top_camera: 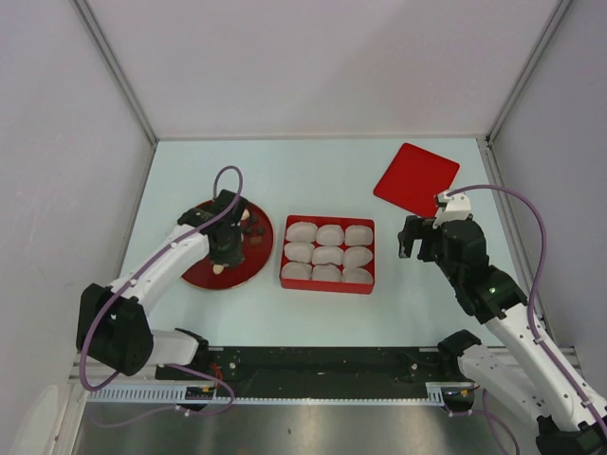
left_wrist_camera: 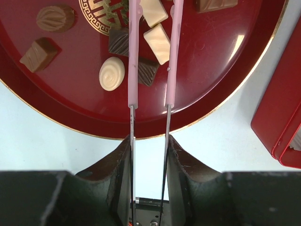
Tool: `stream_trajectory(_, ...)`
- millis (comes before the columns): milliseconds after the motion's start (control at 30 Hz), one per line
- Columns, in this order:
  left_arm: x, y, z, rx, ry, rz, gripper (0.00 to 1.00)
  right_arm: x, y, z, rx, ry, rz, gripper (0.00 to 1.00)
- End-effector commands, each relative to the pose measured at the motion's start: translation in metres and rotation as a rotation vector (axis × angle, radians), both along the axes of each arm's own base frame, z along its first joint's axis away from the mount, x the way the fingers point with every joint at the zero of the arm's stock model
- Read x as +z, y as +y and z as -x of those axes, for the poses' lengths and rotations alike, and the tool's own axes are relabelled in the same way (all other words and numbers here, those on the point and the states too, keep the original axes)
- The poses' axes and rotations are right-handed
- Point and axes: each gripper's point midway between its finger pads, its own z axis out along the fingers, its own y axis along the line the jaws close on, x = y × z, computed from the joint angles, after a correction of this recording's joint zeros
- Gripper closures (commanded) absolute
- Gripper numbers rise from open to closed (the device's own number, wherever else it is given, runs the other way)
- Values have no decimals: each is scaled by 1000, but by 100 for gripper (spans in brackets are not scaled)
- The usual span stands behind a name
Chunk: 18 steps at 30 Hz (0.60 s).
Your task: Pack the chocolate
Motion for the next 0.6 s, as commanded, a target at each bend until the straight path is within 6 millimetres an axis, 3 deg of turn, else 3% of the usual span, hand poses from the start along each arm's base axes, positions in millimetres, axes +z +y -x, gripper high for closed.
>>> stream_trajectory(0, 8, 2, -8, 37, -24, -7, 66, 12, 2, -3, 8, -51, -7, 0)
stream_trajectory(567, -9, 5, -4, 37, 33, -40, 64, 9, 3, -3, 14, -48, -7, 0)
